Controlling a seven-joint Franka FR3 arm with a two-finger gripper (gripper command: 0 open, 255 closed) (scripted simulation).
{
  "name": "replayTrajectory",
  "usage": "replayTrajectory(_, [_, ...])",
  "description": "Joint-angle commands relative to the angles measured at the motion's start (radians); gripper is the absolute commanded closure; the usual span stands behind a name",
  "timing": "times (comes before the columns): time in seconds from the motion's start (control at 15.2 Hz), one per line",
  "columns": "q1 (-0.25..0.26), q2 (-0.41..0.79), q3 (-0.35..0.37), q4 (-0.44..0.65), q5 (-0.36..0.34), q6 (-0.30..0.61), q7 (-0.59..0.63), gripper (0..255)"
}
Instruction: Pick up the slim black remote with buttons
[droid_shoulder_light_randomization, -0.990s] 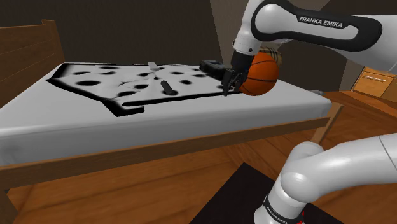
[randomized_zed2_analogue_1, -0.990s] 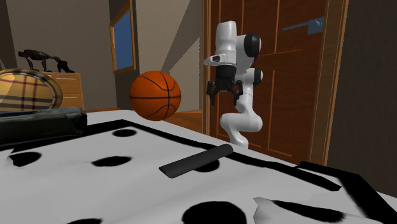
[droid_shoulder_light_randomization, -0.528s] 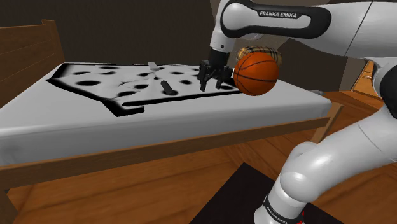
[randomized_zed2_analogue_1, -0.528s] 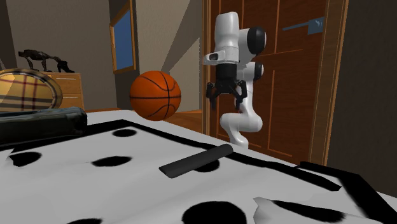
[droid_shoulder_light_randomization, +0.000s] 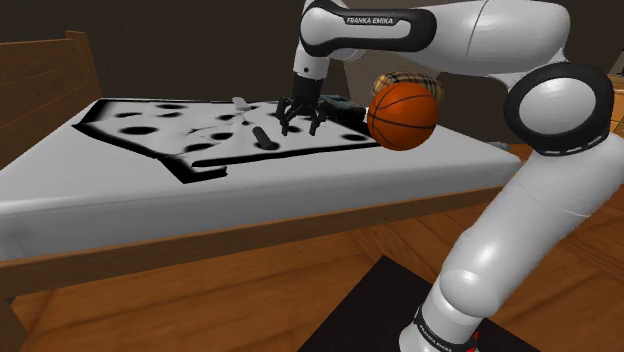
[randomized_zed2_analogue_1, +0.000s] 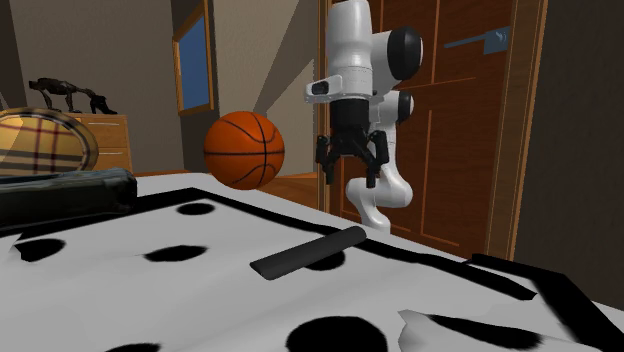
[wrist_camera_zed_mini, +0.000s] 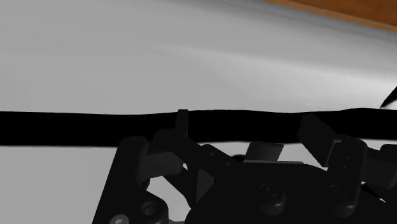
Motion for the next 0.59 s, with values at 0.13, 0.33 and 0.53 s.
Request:
replayTrajectory(0.13, [0.001,0.178,0.009,0.193,0.0,-0.025,0.093,0])
replayTrajectory(0.33, [0.002,0.318,0.008,0.361,-0.001,-0.061,0.154,0])
replayTrajectory(0.53, [0.005,0.474,0.002,0.567,0.0,-0.117,0.212,0])
